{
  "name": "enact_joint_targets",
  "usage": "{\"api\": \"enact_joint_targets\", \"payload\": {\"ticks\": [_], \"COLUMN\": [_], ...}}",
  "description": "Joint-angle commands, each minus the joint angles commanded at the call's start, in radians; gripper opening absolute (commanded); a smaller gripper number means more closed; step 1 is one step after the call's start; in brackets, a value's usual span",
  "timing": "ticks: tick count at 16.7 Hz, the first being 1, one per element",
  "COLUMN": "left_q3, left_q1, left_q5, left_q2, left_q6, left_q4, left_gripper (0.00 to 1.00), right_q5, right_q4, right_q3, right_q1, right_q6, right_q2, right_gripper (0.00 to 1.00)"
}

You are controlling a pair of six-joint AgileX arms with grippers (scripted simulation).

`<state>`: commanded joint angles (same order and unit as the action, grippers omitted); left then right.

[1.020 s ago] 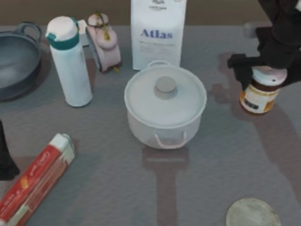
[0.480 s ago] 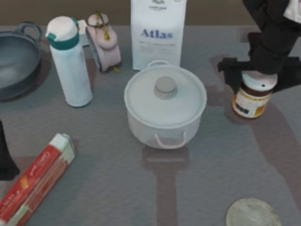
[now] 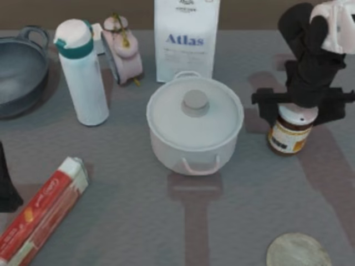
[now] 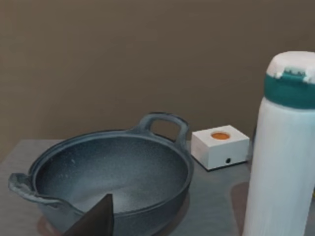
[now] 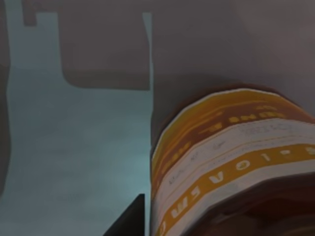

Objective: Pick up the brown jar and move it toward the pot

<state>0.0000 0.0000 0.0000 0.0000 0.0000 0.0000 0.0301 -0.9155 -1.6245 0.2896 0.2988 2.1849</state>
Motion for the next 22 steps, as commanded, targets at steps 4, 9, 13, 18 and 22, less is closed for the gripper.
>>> {"api": "enact_joint_targets", "payload": {"ticks": [4,9,13,18,22], "left_q3": [0.0,0.0,0.0,0.0,0.0], "left_q1": [0.0,0.0,0.0,0.0,0.0], "left_q5": [0.0,0.0,0.0,0.0,0.0], "left_q2": [0.0,0.0,0.0,0.0,0.0], "left_q6": [0.0,0.0,0.0,0.0,0.0], "left_q4": [0.0,0.0,0.0,0.0,0.0], "left_gripper": [1.0,1.0,1.0,1.0,1.0], "right_q5": [0.0,0.0,0.0,0.0,0.0], "right_q4": [0.0,0.0,0.0,0.0,0.0], "right_q3": [0.0,0.0,0.0,0.0,0.0], "right_q1": [0.0,0.0,0.0,0.0,0.0], "right_q6": [0.0,0.0,0.0,0.0,0.0], "right_q2": [0.0,0.0,0.0,0.0,0.0], "right_gripper": [0.08,0.45,0.75,1.0,1.0]}}
